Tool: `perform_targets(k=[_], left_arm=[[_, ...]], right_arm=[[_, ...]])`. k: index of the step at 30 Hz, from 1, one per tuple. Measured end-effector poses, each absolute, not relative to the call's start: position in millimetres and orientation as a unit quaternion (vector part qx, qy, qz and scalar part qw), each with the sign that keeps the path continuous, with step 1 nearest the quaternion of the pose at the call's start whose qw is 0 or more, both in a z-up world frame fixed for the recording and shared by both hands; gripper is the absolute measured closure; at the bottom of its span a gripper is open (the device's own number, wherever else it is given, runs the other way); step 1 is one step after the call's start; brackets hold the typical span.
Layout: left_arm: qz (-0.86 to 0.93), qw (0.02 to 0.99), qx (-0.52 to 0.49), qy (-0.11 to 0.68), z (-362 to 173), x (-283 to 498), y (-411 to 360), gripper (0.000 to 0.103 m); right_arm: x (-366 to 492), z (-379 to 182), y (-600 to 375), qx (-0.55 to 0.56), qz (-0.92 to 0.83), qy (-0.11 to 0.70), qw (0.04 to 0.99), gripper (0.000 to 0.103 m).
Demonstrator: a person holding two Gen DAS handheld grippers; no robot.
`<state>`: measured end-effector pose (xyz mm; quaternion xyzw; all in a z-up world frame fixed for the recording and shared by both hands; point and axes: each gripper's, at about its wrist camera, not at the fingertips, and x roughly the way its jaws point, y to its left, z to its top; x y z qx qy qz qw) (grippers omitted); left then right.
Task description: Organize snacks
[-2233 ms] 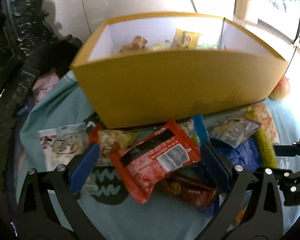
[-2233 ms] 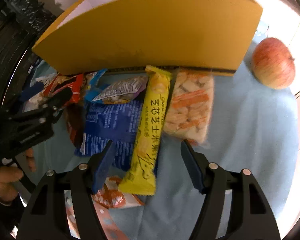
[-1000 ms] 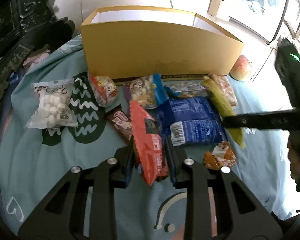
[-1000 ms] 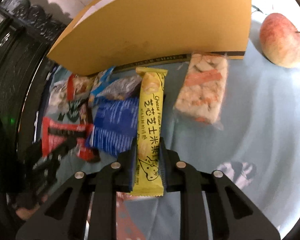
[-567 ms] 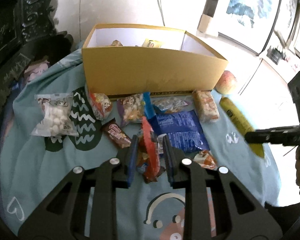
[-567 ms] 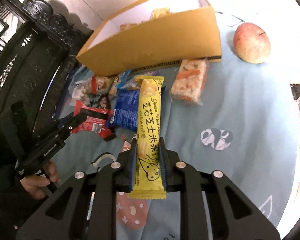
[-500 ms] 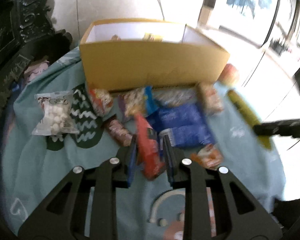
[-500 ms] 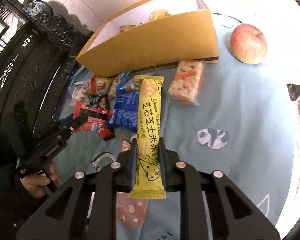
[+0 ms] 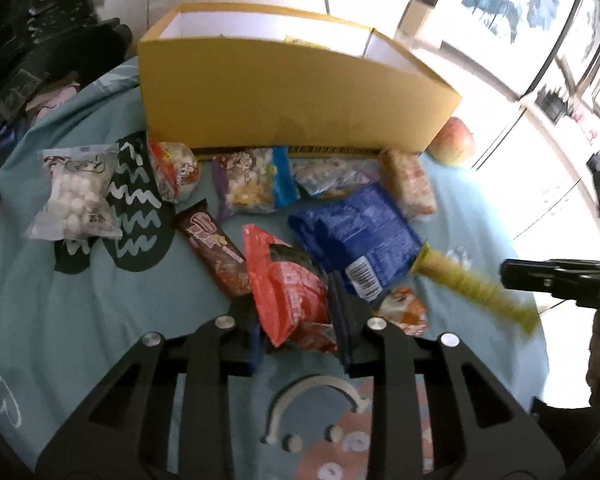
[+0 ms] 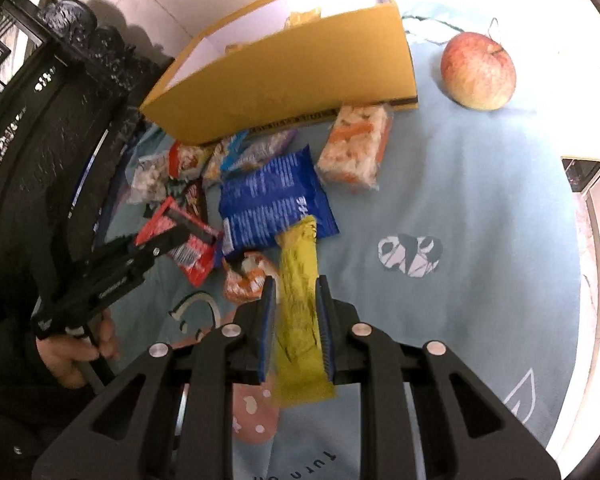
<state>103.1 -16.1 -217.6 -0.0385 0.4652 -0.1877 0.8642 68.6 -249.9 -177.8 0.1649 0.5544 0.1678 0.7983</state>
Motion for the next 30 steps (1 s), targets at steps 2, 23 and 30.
perform_targets(k=[2, 23, 30], left_arm=[[-0.193, 0.864, -0.044, 0.463, -212, 98, -14, 0.080], [-0.091, 0.888, 0.017, 0.451, -239, 48, 23, 0.011], [-0.131, 0.887, 0.164, 0.411, -240, 53, -52, 0.008]], right_arm=[[69, -177, -248, 0.162, 0.171, 0.554, 0.799, 0.083], [38, -255, -219, -0.066, 0.087, 0.619, 0.778, 0.002], [52, -250, -204, -0.074, 0.089, 0.606, 0.787, 0.048]])
